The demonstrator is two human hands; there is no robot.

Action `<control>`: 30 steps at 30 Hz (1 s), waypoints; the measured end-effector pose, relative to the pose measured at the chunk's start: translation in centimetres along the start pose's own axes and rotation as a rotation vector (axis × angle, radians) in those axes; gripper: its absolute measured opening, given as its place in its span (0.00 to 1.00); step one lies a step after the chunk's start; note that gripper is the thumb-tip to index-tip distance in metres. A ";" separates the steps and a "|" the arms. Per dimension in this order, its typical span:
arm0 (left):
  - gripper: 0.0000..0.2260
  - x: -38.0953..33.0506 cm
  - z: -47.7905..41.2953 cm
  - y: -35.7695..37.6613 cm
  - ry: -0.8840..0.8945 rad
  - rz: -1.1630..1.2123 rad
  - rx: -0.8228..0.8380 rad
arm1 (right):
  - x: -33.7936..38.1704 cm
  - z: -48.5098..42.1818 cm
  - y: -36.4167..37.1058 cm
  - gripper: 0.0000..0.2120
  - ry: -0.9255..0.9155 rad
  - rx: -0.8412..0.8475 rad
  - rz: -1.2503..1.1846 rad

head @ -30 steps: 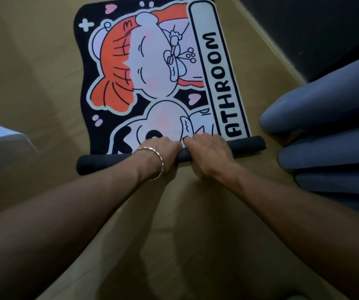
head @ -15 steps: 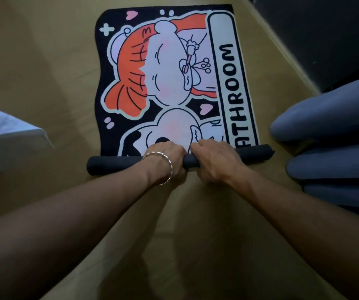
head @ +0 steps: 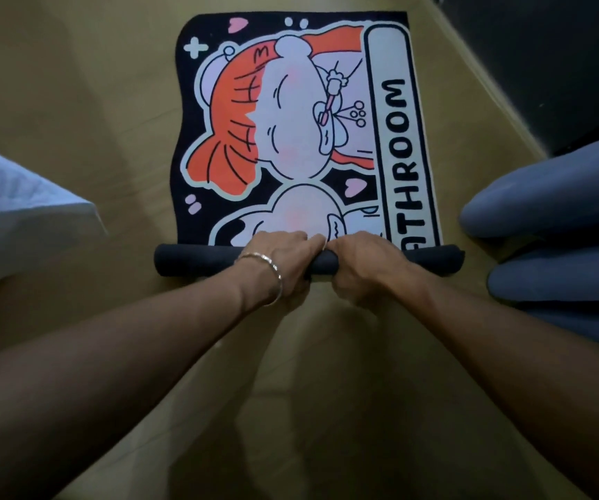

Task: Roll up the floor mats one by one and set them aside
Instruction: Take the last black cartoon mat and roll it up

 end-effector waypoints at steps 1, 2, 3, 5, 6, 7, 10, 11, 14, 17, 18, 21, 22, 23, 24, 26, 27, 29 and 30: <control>0.14 0.2 0.1 0.2 -0.017 -0.010 -0.009 | 0.0 -0.3 -0.2 0.13 0.003 0.040 0.010; 0.13 0.4 0.1 0.2 -0.041 -0.013 0.010 | 0.1 -0.5 -0.4 0.12 -0.003 0.047 0.034; 0.13 0.6 0.0 0.2 -0.063 -0.003 0.045 | 0.3 -0.5 -0.6 0.12 -0.014 0.020 0.067; 0.13 0.9 -0.3 -0.1 -0.081 0.060 0.112 | 0.9 -0.4 -0.5 0.16 -0.067 -0.114 0.156; 0.13 0.9 -0.4 -0.2 -0.076 0.094 0.126 | 1.1 -0.1 -0.3 0.17 -0.101 -0.175 0.192; 0.13 0.7 -0.5 -0.4 -0.065 0.118 0.122 | 1.2 0.0 0.0 0.19 -0.123 -0.208 0.203; 0.13 0.5 -0.4 -0.2 -0.028 0.104 0.036 | 0.3 -0.2 0.0 0.16 -0.056 -0.091 0.073; 0.13 0.5 -0.2 -0.1 -0.035 0.094 0.003 | 0.1 -0.6 -0.3 0.14 -0.029 -0.029 0.041; 0.13 1.2 -0.1 -0.3 -0.105 0.104 0.016 | 0.4 -1.3 -1.0 0.13 -0.008 0.063 0.034; 0.12 1.9 -0.3 -0.3 -0.139 0.129 0.130 | 1.3 -0.9 -1.1 0.17 -0.066 -0.088 0.133; 0.12 2.0 -0.4 -0.2 -0.143 0.147 0.159 | 1.5 -0.5 -0.8 0.18 -0.097 -0.156 0.173; 0.14 1.7 -0.5 -0.2 -0.120 0.153 0.163 | 1.4 -0.1 -0.1 0.19 -0.099 -0.149 0.169; 0.14 1.4 -0.4 -0.3 -0.096 0.114 0.119 | 1.1 -0.3 -0.1 0.19 -0.065 -0.093 0.132; 0.15 1.0 -0.3 -0.4 -0.068 0.067 0.066 | 0.9 -0.6 -0.3 0.19 -0.029 -0.032 0.098; 0.15 0.7 -0.2 -0.5 -0.046 0.035 0.024 | 0.7 -0.9 -0.6 0.20 -0.005 0.029 0.071; 0.15 0.7 -0.2 -0.5 -0.061 0.025 0.033 | 0.9 -1.4 -1.0 0.20 -0.002 0.111 0.051; 0.15 0.9 -0.2 -0.5 -0.086 0.043 0.069 | 1.2 -1.4 -1.1 0.19 -0.016 0.106 0.059; 0.16 1.3 -0.4 -0.7 -0.117 0.091 0.139 | 1.8 -0.9 -1.1 0.16 -0.059 -0.032 0.112; 0.16 1.4 -0.5 -0.8 -0.119 0.109 0.159 | 2.0 -0.4 -1.1 0.16 -0.088 -0.128 0.148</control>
Point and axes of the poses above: each hand's wrist, its own z-axis away from the middle knuckle, its own y-axis out of the palm, x = y × z, the point moved 6 cm from there along -z, towards the middle knuckle, and after that the axes turned 7 degrees about x, right-handed, at the moved point
